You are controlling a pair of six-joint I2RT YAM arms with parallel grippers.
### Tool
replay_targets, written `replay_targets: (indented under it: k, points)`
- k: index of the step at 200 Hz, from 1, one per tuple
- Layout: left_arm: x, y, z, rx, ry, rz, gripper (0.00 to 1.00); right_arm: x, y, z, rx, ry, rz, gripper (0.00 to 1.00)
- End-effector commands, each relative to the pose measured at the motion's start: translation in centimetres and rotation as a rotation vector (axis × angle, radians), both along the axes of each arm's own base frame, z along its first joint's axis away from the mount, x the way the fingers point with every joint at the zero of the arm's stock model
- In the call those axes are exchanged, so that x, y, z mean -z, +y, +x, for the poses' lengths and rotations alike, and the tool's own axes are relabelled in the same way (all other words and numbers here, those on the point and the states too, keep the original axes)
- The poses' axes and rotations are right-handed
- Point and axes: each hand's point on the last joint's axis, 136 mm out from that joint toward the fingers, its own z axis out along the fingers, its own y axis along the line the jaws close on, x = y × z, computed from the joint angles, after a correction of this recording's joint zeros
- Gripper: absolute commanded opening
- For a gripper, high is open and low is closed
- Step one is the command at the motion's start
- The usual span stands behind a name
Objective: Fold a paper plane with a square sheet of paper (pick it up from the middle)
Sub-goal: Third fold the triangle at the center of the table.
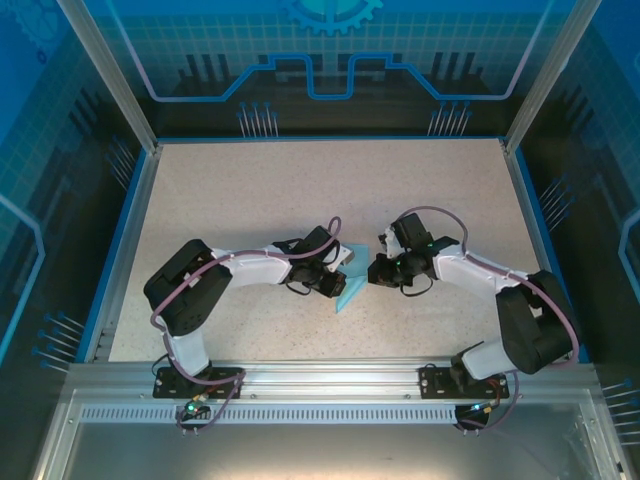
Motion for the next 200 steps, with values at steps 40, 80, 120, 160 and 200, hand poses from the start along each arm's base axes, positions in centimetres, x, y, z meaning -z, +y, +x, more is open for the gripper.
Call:
replay_targets:
  k: [40, 80, 120, 160, 200]
  points:
    - [-1.5, 0.5, 0.8, 0.001, -0.068, 0.003, 0.02, 0.5, 0.9, 2.8, 0.053, -0.017, -0.033, 0.10]
    - [-0.5, 0.4, 0.7, 0.012, -0.042, 0.022, 0.02, 0.8, 1.5, 2.4, 0.023, -0.003, -0.031, 0.12]
    - [0.0, 0.7, 0.7, 0.006, -0.039, 0.036, 0.02, 0.9, 1.8, 1.5, 0.007, 0.006, -0.024, 0.12]
    - [0.8, 0.8, 0.6, 0.006, -0.027, 0.050, 0.02, 0.1, 1.9, 0.6, 0.013, -0.006, 0.010, 0.12]
    - [1.4, 0.8, 0.5, 0.010, -0.014, 0.052, 0.02, -0.6, 1.3, -0.3, 0.031, -0.021, 0.021, 0.13]
